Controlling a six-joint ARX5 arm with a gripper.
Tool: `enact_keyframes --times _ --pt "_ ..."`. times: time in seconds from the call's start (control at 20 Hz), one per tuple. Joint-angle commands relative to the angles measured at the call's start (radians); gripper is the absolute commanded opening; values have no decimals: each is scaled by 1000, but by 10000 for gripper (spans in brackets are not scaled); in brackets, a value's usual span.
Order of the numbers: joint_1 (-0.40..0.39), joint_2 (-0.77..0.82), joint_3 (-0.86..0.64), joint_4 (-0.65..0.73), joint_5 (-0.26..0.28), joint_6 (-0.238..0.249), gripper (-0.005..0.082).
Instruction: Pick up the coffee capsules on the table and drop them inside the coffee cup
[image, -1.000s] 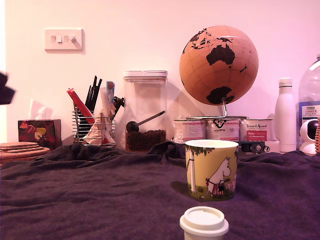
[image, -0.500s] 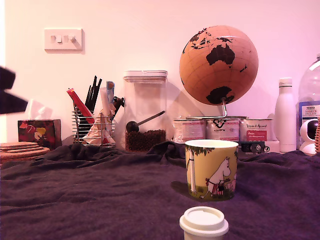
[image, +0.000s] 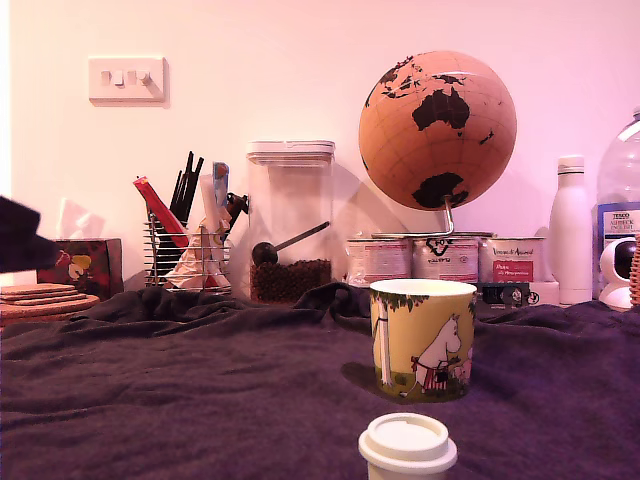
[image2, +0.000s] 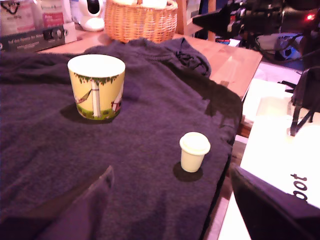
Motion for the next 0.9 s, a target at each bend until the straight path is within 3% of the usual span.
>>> enact_keyframes --times 0.0,0.3,0.85 --pt "-3 22 -19 18 -5 5 677" --pt "-48 191 -19 123 -10 5 677" --pt "-115 616 -18 442 -76 24 676"
